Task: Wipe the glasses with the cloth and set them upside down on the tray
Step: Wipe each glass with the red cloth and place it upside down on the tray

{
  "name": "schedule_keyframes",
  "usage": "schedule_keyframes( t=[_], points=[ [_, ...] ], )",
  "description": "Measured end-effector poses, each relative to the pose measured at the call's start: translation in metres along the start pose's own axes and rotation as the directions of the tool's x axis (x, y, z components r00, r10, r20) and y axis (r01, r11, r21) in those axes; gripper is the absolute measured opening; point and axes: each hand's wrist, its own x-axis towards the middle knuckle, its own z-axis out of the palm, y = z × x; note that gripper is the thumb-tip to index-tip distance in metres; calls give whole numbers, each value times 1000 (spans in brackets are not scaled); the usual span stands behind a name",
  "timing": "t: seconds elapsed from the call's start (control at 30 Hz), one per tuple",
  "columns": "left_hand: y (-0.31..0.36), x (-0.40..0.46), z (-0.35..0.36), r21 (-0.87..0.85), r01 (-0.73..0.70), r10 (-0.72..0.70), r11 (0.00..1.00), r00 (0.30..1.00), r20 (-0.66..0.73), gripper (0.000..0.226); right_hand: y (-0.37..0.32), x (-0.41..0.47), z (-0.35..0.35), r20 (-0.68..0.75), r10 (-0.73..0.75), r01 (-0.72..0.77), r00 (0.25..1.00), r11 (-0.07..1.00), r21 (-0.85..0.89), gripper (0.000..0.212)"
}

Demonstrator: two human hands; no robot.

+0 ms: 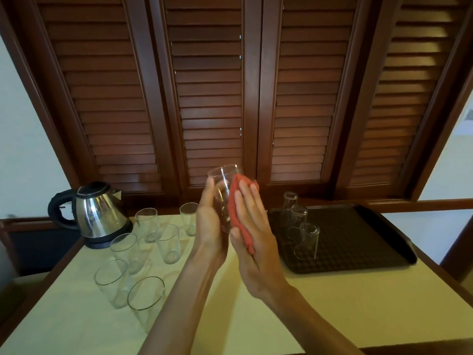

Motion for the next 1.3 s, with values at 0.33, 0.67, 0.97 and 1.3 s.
schedule_keyframes(
  t=[0.33,0.67,0.97,1.3],
  points=[
    [0,6,-7,5,-83,83,997,995,57,57,5,3,-5,47,-2,0,999,1000,27,62],
    [6,8,-2,152,11,-20,988,998,59,60,10,-1,2,1,44,-44,999,996,74,65],
    [8,9,-2,176,-21,24,984,1000,-13,46,15,-1,3,8,95,-95,995,990,107,68],
    [10,7,-7,157,-90,86,984,996,29,58,3,-4,-2,13,101,-101,995,971,215,57]
  ],
)
